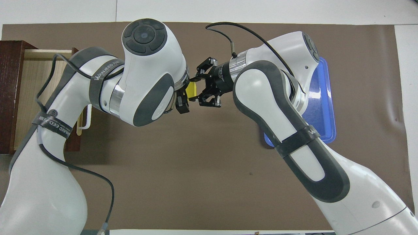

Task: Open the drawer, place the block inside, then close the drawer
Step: 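Grasp the cube with the left gripper and open the right gripper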

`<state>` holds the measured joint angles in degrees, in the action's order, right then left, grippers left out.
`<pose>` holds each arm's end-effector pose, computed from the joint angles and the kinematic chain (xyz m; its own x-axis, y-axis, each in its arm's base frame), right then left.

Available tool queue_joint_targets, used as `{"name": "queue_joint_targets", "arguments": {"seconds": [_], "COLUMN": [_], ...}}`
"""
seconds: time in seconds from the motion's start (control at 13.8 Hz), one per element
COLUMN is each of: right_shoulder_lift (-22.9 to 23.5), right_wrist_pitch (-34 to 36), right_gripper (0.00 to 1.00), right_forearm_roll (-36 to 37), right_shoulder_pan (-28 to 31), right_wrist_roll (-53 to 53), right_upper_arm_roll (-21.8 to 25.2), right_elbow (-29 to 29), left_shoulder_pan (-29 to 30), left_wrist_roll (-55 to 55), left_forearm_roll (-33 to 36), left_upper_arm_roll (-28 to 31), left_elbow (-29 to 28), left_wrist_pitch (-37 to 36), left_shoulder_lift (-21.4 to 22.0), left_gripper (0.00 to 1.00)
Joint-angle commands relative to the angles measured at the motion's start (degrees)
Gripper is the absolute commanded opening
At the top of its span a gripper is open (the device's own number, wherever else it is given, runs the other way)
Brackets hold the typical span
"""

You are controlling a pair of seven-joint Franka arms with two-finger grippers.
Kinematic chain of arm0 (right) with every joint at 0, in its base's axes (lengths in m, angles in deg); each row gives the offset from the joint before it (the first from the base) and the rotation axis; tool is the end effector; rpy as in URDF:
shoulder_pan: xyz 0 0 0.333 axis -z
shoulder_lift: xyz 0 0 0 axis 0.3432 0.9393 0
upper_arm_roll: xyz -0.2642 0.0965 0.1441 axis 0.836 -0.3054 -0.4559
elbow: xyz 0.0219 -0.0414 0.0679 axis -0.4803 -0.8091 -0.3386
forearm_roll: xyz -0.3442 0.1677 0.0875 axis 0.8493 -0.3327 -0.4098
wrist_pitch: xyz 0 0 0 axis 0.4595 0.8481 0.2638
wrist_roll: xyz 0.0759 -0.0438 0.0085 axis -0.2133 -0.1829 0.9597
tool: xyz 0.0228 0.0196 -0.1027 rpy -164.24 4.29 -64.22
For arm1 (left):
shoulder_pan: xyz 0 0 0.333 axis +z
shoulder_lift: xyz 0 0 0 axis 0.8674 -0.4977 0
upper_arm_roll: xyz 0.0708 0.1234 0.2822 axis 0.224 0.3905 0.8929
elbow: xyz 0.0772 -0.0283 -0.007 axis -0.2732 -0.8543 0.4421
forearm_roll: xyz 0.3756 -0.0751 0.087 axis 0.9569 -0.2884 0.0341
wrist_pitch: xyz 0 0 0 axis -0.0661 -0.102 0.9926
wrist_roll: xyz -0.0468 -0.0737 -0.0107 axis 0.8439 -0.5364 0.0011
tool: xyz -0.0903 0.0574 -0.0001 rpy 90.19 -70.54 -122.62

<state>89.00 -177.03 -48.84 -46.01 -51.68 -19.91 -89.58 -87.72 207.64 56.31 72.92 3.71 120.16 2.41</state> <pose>0.6278 0.3251 0.4307 0.0078 -0.6757 -0.7372 -0.9976 -0.0559 0.0407 0.5786 -0.3728 0.4771 -0.1235 0.9905 -0.0601 0.9923 0.1226 -0.0174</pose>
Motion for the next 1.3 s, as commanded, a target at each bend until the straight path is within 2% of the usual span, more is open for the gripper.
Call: {"name": "queue_joint_targets", "arguments": {"seconds": [0.0, 0.29, 0.36, 0.43, 0.58, 0.65, 0.72, 1.23], "right_shoulder_lift": [-0.28, -0.28, -0.28, -0.28, -0.28, -0.28, -0.28, -0.28], "right_wrist_pitch": [-1.07, -1.07, -1.07, -0.98, -1.07, -1.07, -1.07, -0.9], "right_gripper": [0.0, 0.0, 0.0, 0.0, 0.0, 0.0, 0.0, 0.0], "right_forearm_roll": [-1.21, -1.21, -1.21, -1.21, -1.29, -1.21, -1.21, -1.21], "right_shoulder_pan": [0.01, 0.19, 0.19, 0.19, 0.28, 0.28, 0.28, 0.45], "right_wrist_roll": [-0.53, -0.53, -0.53, -0.53, -0.44, -0.44, -0.44, -0.53], "right_upper_arm_roll": [-0.25, -0.25, -0.25, -0.25, -0.25, -0.25, -0.25, -0.25], "right_elbow": [-0.6, -0.69, -0.69, -0.69, -0.86, -0.86, -0.86, -0.86], "left_shoulder_pan": [-1.18, -1.7, -1.79, -1.79, -1.88, -1.79, -1.79, -1.88], "left_wrist_roll": [1.1, 1.11, 1.11, 1.11, 1.02, 0.93, 0.93, 0.93], "left_forearm_roll": [1.17, 1.43, 1.52, 2.04, 2.31, 2.83, 3.01, 3.01], "left_upper_arm_roll": [1.04, 1.04, 1.04, 1.04, 1.04, 0.96, 0.96, 0.96], "left_elbow": [1.26, -0.49, -0.58, -0.67, -0.67, -0.67, -0.67, -0.49], "left_wrist_pitch": [-0.23, 1.17, 1.0, 1.09, 1.09, 0.91, 0.74, 0.38], "left_shoulder_lift": [-0.79, -0.44, -0.44, -0.44, -0.44, -0.44, -0.44, -0.44], "left_gripper": [1.0, 0.99, 0.88, 0.7, 0.24, 0.07, 0.0, 0.0]}}
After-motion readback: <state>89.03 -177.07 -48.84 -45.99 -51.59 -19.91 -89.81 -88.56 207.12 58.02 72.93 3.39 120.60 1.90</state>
